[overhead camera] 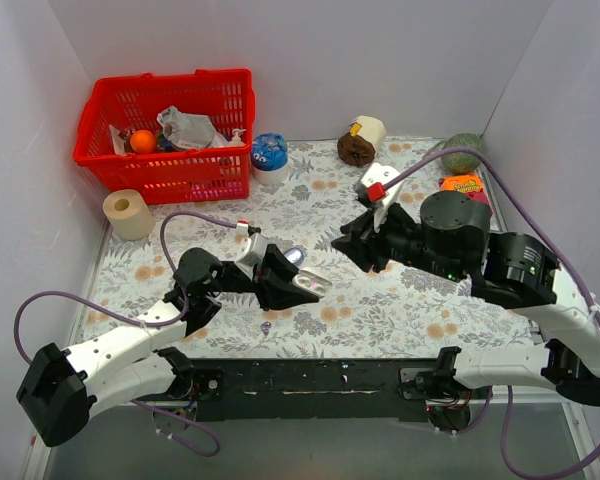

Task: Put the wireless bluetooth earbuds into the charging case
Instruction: Close the charging case.

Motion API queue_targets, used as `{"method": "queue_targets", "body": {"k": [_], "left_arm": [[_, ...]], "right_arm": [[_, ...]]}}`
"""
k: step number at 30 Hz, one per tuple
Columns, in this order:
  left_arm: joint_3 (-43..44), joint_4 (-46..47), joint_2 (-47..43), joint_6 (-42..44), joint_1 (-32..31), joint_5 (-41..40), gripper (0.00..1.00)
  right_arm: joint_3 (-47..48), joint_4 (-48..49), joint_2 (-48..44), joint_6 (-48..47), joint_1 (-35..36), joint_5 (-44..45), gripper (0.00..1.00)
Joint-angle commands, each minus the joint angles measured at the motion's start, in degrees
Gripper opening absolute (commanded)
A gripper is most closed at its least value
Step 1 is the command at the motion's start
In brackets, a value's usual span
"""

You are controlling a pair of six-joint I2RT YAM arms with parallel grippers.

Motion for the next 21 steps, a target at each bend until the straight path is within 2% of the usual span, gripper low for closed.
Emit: {"method": "queue_targets", "body": {"k": [1, 2, 4, 14, 21], "left_arm": [[-0.5, 1.6, -1.8, -0.2, -0.1, -0.1, 0.00], [-0.5, 1.7, -2.0, -0.2, -0.1, -0.4, 0.00], [-0.7, 1.9, -2.2, -0.2, -0.1, -1.2, 0.00], [-0.6, 1.5, -2.6, 1.0, -0.1, -4.2, 0.00], [-0.9, 0.6, -3.0, 1.4, -0.1, -5.4, 0.00]], "right_arm": [[-4.6, 2.4, -1.1, 2.9, -0.5, 10.2, 0.31], [-5.3, 1.7, -0.4, 3.1, -0.5, 10.5, 0.14], [-7.6, 1.7, 0.1, 4.1, -0.5, 9.6, 0.03], [-10.8, 6.2, 1.2, 4.4, -0.5, -1.4, 0.01], [-11.3, 8.1, 0.3, 4.3, -0.5, -5.4, 0.01]]}}
